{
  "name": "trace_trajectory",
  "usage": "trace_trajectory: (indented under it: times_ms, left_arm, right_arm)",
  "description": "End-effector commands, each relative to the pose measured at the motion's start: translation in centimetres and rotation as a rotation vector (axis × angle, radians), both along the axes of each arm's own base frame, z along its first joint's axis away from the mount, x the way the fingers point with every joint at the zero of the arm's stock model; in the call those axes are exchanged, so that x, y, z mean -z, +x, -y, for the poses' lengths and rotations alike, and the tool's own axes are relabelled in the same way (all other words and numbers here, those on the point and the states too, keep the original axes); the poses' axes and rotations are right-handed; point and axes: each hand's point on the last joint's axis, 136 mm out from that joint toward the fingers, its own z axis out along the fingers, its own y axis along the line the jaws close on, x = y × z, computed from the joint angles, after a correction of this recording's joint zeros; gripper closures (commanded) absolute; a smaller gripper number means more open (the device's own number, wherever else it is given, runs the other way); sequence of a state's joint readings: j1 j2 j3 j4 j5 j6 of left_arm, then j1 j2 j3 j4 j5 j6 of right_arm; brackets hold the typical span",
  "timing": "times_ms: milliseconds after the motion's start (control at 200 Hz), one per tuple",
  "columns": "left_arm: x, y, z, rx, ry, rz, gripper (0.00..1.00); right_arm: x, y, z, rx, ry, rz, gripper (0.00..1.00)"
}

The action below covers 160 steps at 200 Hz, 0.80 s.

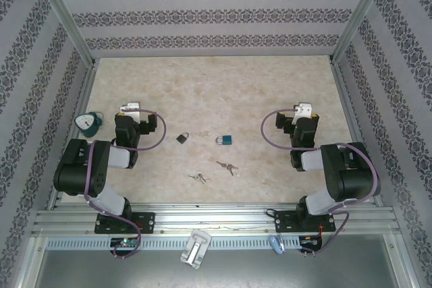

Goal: Unlock with the key

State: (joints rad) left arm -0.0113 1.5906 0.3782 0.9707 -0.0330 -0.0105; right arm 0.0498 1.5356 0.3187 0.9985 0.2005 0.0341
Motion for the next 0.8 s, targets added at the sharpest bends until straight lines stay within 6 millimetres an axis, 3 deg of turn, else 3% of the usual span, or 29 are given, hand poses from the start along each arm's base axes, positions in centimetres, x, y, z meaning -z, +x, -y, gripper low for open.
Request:
trace_trajectory:
  times_ms: [0,545,635,650,794]
  left_arm:
    - [0.2,0.0,-0.1,0.008,0.006,-0.013,0.01]
    - [-0.4,0.0,-0.3,-0.008,0.003,-0.008,0.01]
    - [-1.7,0.1,-0.5,-0.018,0.009,-0.032,0.01]
    - [-1.9,0.1,-0.6,-0.024,0.01,-0.038,0.01]
    - [-4.7,-0.3,-2.1,-0.133,-0.006,-0.051,0.01]
  right_arm:
    - [-0.9,0.6,-0.1,0.004,0.011,0.033,0.02]
    - [-1.2,0.2,0.2,0.025,0.004,0.018,0.02]
    - [-2.3,-0.1,-0.2,0.041,-0.052,0.032,0.02]
    - [-3.6,0.4,-0.3,0.05,-0.059,0.055,0.02]
    - [-7.0,0.3,-1.6,0.029,-0.072,0.029,0.02]
